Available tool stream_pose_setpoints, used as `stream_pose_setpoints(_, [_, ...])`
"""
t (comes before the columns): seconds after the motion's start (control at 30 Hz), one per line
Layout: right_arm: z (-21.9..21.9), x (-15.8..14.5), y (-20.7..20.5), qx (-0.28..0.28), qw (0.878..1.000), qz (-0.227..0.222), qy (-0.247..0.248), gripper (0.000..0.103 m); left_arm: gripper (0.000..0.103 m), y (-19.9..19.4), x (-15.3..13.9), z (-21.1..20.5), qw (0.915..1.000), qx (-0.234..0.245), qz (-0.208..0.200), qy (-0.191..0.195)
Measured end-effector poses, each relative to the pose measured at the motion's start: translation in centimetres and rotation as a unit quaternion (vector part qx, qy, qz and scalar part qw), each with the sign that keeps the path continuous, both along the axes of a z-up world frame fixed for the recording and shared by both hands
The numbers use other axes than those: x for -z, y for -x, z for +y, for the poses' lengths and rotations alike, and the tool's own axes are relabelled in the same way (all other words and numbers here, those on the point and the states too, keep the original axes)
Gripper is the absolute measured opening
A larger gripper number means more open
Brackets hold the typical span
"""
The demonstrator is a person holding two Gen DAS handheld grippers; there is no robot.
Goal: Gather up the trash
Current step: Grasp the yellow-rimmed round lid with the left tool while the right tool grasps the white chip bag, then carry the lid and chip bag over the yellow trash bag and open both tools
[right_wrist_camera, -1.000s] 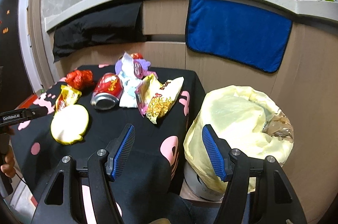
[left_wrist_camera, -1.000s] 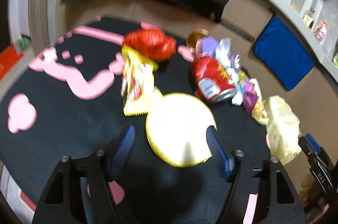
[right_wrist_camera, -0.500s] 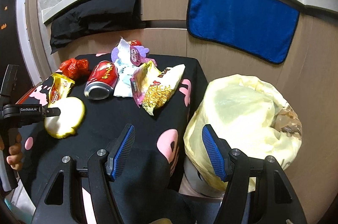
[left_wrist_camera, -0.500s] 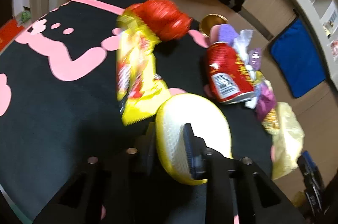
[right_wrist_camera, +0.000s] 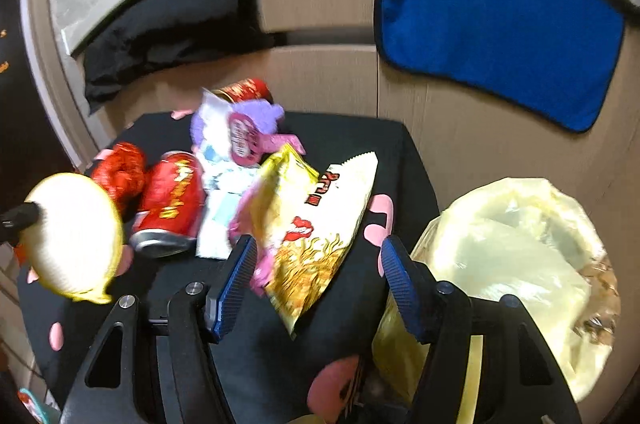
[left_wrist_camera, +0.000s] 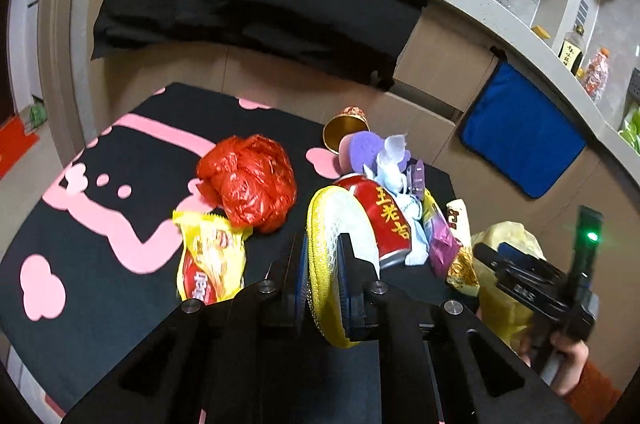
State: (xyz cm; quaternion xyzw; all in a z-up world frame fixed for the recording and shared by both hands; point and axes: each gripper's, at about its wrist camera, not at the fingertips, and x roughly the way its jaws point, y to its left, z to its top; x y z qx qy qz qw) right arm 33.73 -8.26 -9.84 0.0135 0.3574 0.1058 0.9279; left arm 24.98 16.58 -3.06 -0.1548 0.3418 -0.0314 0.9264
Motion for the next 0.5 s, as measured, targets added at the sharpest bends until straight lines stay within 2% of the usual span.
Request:
stream_pose_setpoints(0.27, [0.6, 2.9, -5.7, 0.01, 0.999, 0.048, -0.009, 0.06, 0.014, -1.1, 1.1, 0.2, 0.9999, -0.006, -0.015, -0.006])
stream_pose_setpoints(0.4, [1.3, 2.5, -6.0, -0.016, 0.998, 0.053, -0.011, 0.034, 0.014, -1.3, 1.3, 0.7, 0.9998, -0.01, -0.015, 0.001])
stream_pose_setpoints(0.5, [1.4, 0.5, -4.7, -0.032, 0.999, 0.024, -0.008, 0.031, 0.014, -1.3, 1.0, 0.8, 0.9997, -0.013, -0.02, 0.001])
